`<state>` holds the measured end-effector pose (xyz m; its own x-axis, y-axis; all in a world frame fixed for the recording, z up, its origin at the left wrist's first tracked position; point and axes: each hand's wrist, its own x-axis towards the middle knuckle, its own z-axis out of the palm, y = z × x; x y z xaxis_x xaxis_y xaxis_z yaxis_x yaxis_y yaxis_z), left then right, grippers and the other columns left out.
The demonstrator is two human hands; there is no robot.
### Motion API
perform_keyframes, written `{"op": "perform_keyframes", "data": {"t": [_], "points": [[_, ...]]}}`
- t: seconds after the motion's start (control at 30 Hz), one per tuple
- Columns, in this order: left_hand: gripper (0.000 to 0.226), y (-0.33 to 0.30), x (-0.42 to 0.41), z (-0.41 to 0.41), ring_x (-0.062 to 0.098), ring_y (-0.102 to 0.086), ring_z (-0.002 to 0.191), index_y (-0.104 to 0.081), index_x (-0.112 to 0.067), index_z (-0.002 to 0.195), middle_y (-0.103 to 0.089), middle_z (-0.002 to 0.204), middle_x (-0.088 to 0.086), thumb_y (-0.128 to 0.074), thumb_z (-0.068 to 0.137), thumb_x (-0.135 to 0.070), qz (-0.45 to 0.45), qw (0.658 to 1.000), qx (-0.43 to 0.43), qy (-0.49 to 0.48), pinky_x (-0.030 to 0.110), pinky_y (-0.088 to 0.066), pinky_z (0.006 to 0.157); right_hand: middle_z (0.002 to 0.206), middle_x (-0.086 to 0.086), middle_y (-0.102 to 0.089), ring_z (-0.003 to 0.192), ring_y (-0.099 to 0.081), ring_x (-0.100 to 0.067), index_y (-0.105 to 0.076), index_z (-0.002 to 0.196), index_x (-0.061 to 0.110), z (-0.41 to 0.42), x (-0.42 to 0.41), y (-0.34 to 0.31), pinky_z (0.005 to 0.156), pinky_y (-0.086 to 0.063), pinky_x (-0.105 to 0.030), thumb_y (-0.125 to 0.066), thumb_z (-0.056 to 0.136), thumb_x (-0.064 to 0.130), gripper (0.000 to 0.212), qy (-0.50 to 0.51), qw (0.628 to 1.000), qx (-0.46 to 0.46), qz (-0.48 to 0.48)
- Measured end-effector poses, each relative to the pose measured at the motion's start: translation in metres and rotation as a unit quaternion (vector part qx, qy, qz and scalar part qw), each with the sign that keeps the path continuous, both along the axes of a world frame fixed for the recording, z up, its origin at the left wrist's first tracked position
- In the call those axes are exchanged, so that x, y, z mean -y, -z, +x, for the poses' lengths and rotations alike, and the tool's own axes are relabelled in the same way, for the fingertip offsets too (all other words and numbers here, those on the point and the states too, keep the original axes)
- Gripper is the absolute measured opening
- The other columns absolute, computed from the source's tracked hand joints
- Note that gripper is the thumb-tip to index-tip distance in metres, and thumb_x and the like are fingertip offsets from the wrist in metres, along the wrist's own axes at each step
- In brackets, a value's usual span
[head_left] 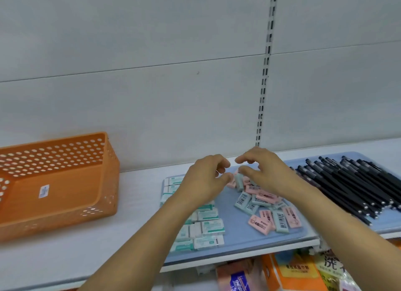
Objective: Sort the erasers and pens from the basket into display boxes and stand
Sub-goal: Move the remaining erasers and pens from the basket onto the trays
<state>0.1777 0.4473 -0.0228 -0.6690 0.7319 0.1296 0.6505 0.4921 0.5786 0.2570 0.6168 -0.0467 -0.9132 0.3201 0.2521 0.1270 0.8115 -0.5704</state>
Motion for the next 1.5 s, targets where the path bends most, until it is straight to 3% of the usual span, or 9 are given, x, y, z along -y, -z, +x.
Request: {"op": "perform_keyframes", "data": {"t": [0.23,0.4,0.57,0.63,0.77,1.03,1.1,1.23,1.5], "points": [[0.011,-0.036,0.139,-0.019,-0.007,-0.059,0.087,-0.067,-0.030,0.101,-0.066,0.087,-0.021,-0.064,0.090,-0.028,0.112,0.985,-0.112,-0.069,0.006,-0.041,0.076,0.102,0.017,-0.063,0.096,-0.054,0.007,-0.067,0.103,0.033,-0.026,0.069,-0.021,0.077,-0.040,-0.008,-0.062,0.091,0.026,0.015,-0.082,0.995,-0.040,-0.034],[0.015,-0.043,0.231,-0.096,-0.001,-0.061,0.078,-0.069,-0.025,0.094,-0.067,0.085,-0.015,-0.067,0.088,-0.012,0.079,0.978,-0.097,-0.170,0.012,-0.045,0.075,0.087,0.016,-0.066,0.078,-0.059,0.004,-0.067,0.102,0.029,-0.071,0.146,-0.041,0.069,-0.043,-0.009,-0.064,0.090,0.027,0.012,-0.124,0.987,-0.064,-0.082],[0.031,-0.025,0.242,-0.140,0.008,-0.061,0.100,-0.064,-0.022,0.119,-0.066,0.111,-0.008,-0.068,0.088,-0.018,-0.141,0.987,0.034,-0.069,0.017,-0.046,0.087,0.100,-0.003,-0.070,0.093,-0.064,-0.020,-0.040,0.137,0.025,-0.140,0.225,-0.059,0.087,-0.049,-0.040,-0.040,0.090,0.067,0.064,-0.071,0.996,0.036,-0.036],[0.047,-0.018,0.234,-0.152,0.013,-0.058,0.111,-0.055,-0.019,0.132,-0.061,0.127,-0.004,-0.068,0.087,-0.019,-0.205,0.977,0.033,-0.039,0.025,-0.045,0.097,0.108,-0.008,-0.067,0.099,-0.062,-0.026,-0.040,0.133,0.018,-0.159,0.242,-0.054,0.086,-0.049,-0.039,-0.038,0.094,0.057,0.054,-0.050,0.996,0.065,0.023],[0.056,-0.010,0.220,-0.165,0.020,-0.057,0.111,-0.054,-0.016,0.132,-0.060,0.126,0.003,-0.071,0.079,-0.009,-0.204,0.978,-0.035,0.028,0.028,-0.046,0.094,0.102,-0.010,-0.065,0.088,-0.061,-0.030,-0.041,0.114,0.015,-0.160,0.257,-0.040,0.080,-0.050,-0.043,-0.035,0.097,0.030,0.024,-0.037,0.998,0.046,0.020],[0.014,0.003,0.229,-0.172,0.017,-0.057,0.080,-0.059,-0.018,0.086,-0.060,0.087,-0.003,-0.072,0.082,-0.020,-0.147,0.986,0.006,0.076,0.035,-0.050,0.077,0.097,-0.007,-0.066,0.085,-0.061,-0.031,-0.031,0.130,0.020,-0.136,0.271,-0.033,0.076,-0.048,-0.040,-0.030,0.100,0.031,0.032,-0.019,0.997,-0.013,0.068],[0.012,0.004,0.233,-0.170,0.015,-0.058,0.084,-0.061,-0.020,0.094,-0.061,0.091,-0.005,-0.068,0.086,-0.026,-0.160,0.983,0.029,0.082,0.034,-0.051,0.079,0.094,-0.002,-0.065,0.080,-0.062,-0.024,-0.029,0.131,0.022,-0.132,0.273,-0.031,0.073,-0.048,-0.037,-0.028,0.100,0.034,0.033,-0.021,0.997,-0.028,0.066],[0.049,-0.004,0.238,-0.169,0.011,-0.059,0.099,-0.057,-0.031,0.124,-0.060,0.113,-0.009,-0.069,0.081,-0.050,-0.252,0.958,0.062,0.119,0.034,-0.052,0.091,0.094,0.002,-0.064,0.078,-0.063,-0.018,-0.026,0.133,0.025,-0.131,0.274,-0.028,0.075,-0.052,-0.038,-0.028,0.101,0.035,0.034,-0.016,0.997,-0.036,0.068],[0.051,-0.007,0.234,-0.152,0.014,-0.053,0.095,-0.055,-0.025,0.128,-0.053,0.105,-0.004,-0.070,0.081,-0.040,-0.260,0.949,-0.127,0.127,0.026,-0.043,0.077,0.089,-0.002,-0.065,0.076,-0.062,-0.025,-0.025,0.134,0.023,-0.128,0.273,-0.026,0.074,-0.050,-0.041,-0.032,0.100,0.031,0.035,-0.019,0.996,-0.039,0.075]]}}
